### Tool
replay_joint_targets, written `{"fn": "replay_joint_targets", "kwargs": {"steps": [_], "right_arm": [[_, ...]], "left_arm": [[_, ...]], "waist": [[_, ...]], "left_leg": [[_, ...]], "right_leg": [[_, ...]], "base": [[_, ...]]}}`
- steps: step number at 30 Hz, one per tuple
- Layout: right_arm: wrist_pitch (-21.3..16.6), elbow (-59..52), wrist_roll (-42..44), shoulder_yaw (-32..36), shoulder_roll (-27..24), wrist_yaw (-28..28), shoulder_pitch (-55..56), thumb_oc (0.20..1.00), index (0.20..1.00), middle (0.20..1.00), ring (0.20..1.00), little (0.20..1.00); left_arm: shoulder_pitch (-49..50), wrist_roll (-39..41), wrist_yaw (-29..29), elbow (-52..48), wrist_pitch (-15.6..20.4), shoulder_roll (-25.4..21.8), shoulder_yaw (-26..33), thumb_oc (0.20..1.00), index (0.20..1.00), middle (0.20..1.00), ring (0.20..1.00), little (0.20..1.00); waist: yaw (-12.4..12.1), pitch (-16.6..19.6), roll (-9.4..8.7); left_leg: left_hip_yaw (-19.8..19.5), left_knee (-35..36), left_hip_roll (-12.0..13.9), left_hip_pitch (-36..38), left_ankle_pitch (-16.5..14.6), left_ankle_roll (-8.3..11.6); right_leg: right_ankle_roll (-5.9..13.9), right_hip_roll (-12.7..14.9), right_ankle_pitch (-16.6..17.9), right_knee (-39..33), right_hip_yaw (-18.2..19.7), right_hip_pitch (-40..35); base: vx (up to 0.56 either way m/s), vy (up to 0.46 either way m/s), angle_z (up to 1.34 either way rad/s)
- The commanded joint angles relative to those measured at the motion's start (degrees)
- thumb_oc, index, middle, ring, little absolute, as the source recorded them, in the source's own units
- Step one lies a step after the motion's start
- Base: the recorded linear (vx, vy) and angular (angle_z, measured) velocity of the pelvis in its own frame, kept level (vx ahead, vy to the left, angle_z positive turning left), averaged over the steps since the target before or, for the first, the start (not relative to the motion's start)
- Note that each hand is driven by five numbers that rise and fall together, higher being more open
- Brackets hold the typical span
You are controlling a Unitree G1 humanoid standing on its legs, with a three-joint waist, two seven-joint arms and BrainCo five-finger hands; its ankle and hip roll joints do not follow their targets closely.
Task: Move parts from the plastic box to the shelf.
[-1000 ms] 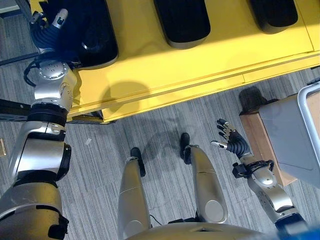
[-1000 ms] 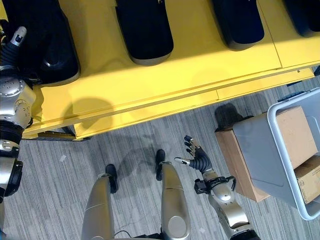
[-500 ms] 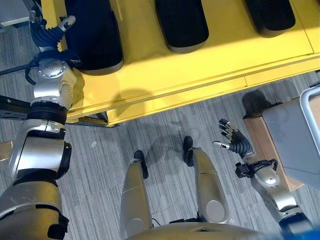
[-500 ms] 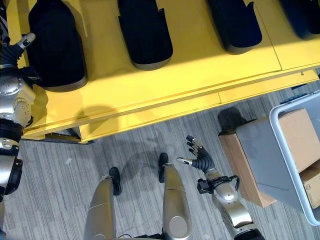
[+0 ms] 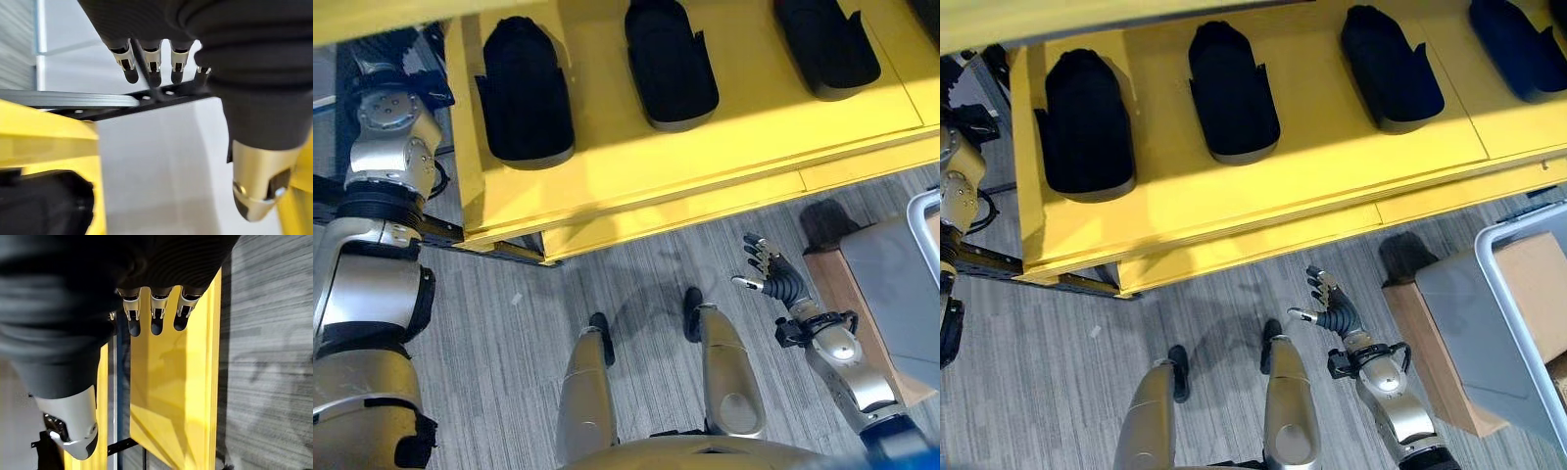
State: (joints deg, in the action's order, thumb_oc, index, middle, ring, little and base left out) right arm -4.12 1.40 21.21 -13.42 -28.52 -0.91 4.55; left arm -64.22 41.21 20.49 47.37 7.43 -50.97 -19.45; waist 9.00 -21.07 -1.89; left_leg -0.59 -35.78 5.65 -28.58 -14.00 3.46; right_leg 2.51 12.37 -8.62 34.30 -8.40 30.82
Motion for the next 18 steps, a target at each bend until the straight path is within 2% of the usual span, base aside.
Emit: {"fn": "replay_joint_targets", "kwargs": {"steps": [1,6,7,8,9,11,12,15,16,17,18], "right_arm": [[-2.4,-0.9,0.4,2.9,-2.3,-0.3,1.0,1.0,1.0,1.0,1.0,1.0],[-2.5,-0.5,0.0,3.6,-2.0,-0.7,1.6,1.0,1.0,1.0,1.0,1.0],[-2.6,-0.6,-0.1,3.8,-1.8,-1.0,1.7,1.0,1.0,1.0,1.0,1.0],[-2.6,-0.6,-0.1,4.2,-1.5,-1.3,2.2,1.0,1.0,1.0,1.0,1.0],[-3.0,-0.8,-0.1,5.1,-0.4,-1.7,2.9,1.0,1.0,1.0,1.0,1.0],[-3.3,-1.2,-0.5,6.3,0.3,-2.2,3.6,1.0,1.0,1.0,1.0,1.0],[-3.8,-2.0,-1.2,8.4,0.6,-2.2,4.5,1.0,1.0,1.0,1.0,1.0],[-4.1,-3.1,-1.6,10.0,0.7,-1.9,5.0,1.0,1.0,1.0,1.0,1.0],[-4.5,-3.8,-1.8,11.1,0.7,-1.4,5.2,1.0,1.0,1.0,1.0,1.0],[-4.5,-3.8,-1.8,11.0,0.6,-1.4,5.3,1.0,1.0,1.0,1.0,1.0],[-4.8,-4.3,-1.7,11.8,0.6,-0.8,5.2,1.0,1.0,1.0,1.0,1.0]], "left_arm": [[-2.1,-0.2,-1.2,-3.8,4.5,-3.5,0.2,1.0,1.0,1.0,1.0,1.0],[1.8,-4.1,-3.2,-10.4,4.6,-5.0,-1.6,1.0,1.0,1.0,1.0,1.0],[3.9,-5.1,-3.6,-13.6,5.0,-5.5,-1.4,1.0,1.0,1.0,1.0,1.0],[7.5,-7.4,-4.5,-17.7,5.1,-6.6,-0.7,1.0,1.0,1.0,1.0,1.0],[17.5,-14.4,-4.8,-27.3,5.7,-7.3,3.0,1.0,1.0,1.0,1.0,1.0],[31.5,-23.6,-4.5,-37.4,6.1,-3.9,10.8,1.0,1.0,1.0,1.0,1.0],[44.5,-34.6,-3.8,-48.0,5.7,4.4,17.3,1.0,1.0,1.0,1.0,1.0],[51.6,-45.2,-2.8,-53.3,4.4,7.7,20.6,1.0,1.0,1.0,1.0,1.0],[55.6,-49.6,-1.6,-56.0,4.2,10.2,22.0,1.0,1.0,1.0,1.0,1.0],[55.9,-49.7,-1.7,-56.3,4.1,10.3,22.2,1.0,1.0,1.0,1.0,1.0],[58.7,-53.3,-1.4,-58.3,3.9,11.2,23.0,1.0,1.0,1.0,1.0,1.0]], "waist": [[0.2,2.1,0.41],[-0.2,2.5,0.58],[-0.3,2.6,0.38],[-0.6,2.6,0.32],[-1.2,2.5,-0.01],[-1.5,2.7,-0.37],[-2.0,2.8,-0.71],[-2.2,2.9,-0.75],[-2.6,2.6,-0.84],[-2.5,2.7,-0.78],[-2.9,2.3,-0.89]], "left_leg": [[1.0,1.2,3.1,2.5,0.0,0.98],[0.9,4.3,2.9,5.2,1.7,1.28],[1.1,5.5,2.8,5.3,3.6,1.01],[1.2,6.3,2.9,6.1,4.0,1.06],[1.4,7.4,3.2,7.4,4.4,1.12],[1.5,7.8,3.3,8.1,4.3,1.11],[1.6,7.8,3.3,8.1,4.0,1.11],[1.7,7.9,3.2,8.0,3.8,1.09],[1.6,7.9,3.1,7.9,3.7,1.02],[1.6,7.9,3.1,7.9,3.7,1.02],[1.7,7.8,3.0,7.6,3.7,0.97]], "right_leg": [[5.78,2.7,1.2,-5.2,2.4,-6.1],[5.85,2.6,2.3,-8.0,1.5,-8.9],[5.49,2.6,3.9,-9.3,1.2,-9.2],[5.54,2.5,4.2,-10.2,0.8,-10.1],[5.72,2.3,4.6,-11.2,0.4,-11.1],[5.73,2.2,4.5,-11.6,0.7,-11.7],[5.66,2.3,4.2,-11.6,0.7,-11.6],[5.63,2.4,4.0,-11.6,0.7,-11.4],[5.58,2.5,3.8,-11.6,0.7,-11.4],[5.58,2.5,3.8,-11.6,0.7,-11.4],[5.52,2.6,3.8,-11.5,0.5,-11.3]], "base": [[0.0,-0.01,0.07],[0.0,-0.02,0.05],[-0.07,-0.02,0.13],[-0.05,-0.02,0.09],[0.03,-0.013,-0.03],[0.03,0.021,-0.01],[0.03,0.046,0.05],[0.02,0.022,0.02],[0.01,0.015,0.07],[0.01,0.014,0.06],[0.0,0.0,0.0]]}}
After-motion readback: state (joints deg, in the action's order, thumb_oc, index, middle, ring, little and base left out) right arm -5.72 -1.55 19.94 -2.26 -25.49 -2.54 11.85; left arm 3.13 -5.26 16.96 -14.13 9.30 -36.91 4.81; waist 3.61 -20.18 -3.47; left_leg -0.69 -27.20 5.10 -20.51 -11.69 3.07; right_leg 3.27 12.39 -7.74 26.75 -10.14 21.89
